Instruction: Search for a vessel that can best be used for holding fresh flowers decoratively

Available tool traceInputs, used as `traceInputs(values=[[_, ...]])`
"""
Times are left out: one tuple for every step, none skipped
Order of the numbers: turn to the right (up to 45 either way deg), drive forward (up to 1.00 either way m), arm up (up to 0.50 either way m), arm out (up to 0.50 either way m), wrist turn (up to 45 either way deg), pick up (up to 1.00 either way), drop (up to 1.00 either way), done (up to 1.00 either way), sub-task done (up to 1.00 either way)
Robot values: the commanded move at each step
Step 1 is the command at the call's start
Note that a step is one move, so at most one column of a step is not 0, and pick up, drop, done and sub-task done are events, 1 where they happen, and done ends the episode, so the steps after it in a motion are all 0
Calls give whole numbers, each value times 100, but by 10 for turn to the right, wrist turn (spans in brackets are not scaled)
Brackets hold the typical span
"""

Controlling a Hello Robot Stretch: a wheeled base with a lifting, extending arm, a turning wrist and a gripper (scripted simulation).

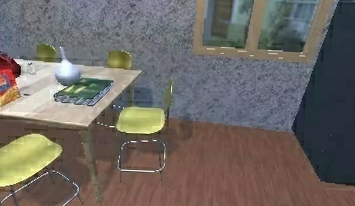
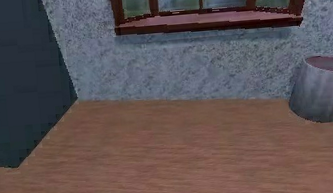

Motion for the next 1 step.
traceInputs(values=[[-30,0,0,0,0,0,0,0,0]])
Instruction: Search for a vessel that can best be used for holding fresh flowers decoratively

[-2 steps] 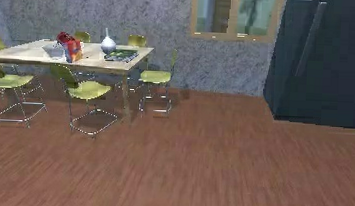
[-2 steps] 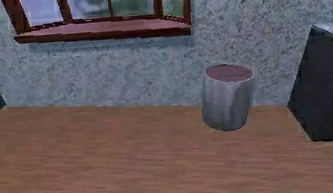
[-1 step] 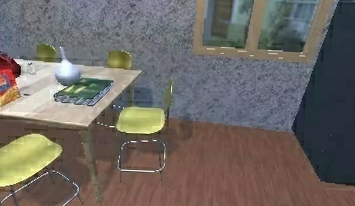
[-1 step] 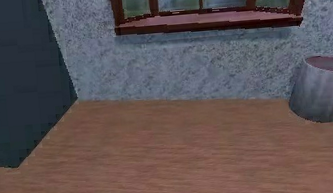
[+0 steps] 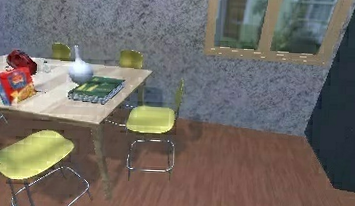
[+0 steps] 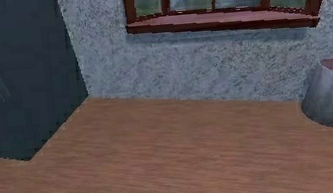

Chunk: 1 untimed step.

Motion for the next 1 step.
traceInputs(values=[[0,70,0,0,0,0,0,0,0]])
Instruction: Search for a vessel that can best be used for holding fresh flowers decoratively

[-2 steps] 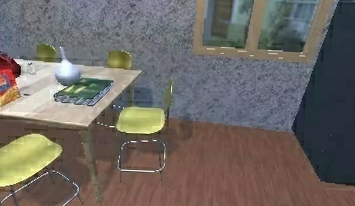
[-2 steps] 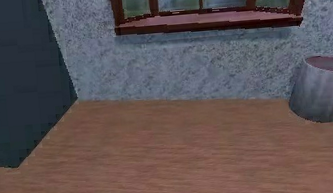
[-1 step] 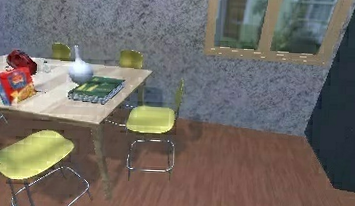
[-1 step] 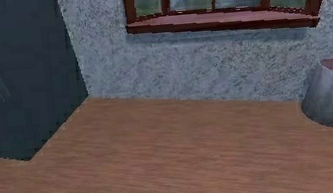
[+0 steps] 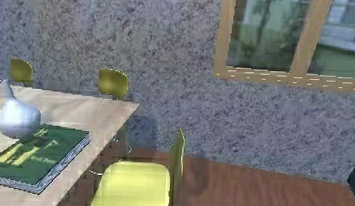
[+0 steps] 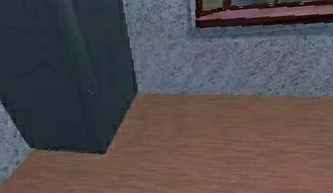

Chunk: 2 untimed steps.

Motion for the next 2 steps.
traceInputs(values=[[-390,0,0,0,0,0,0,0,0],[0,0,0,0,0,0,0,100,0]])
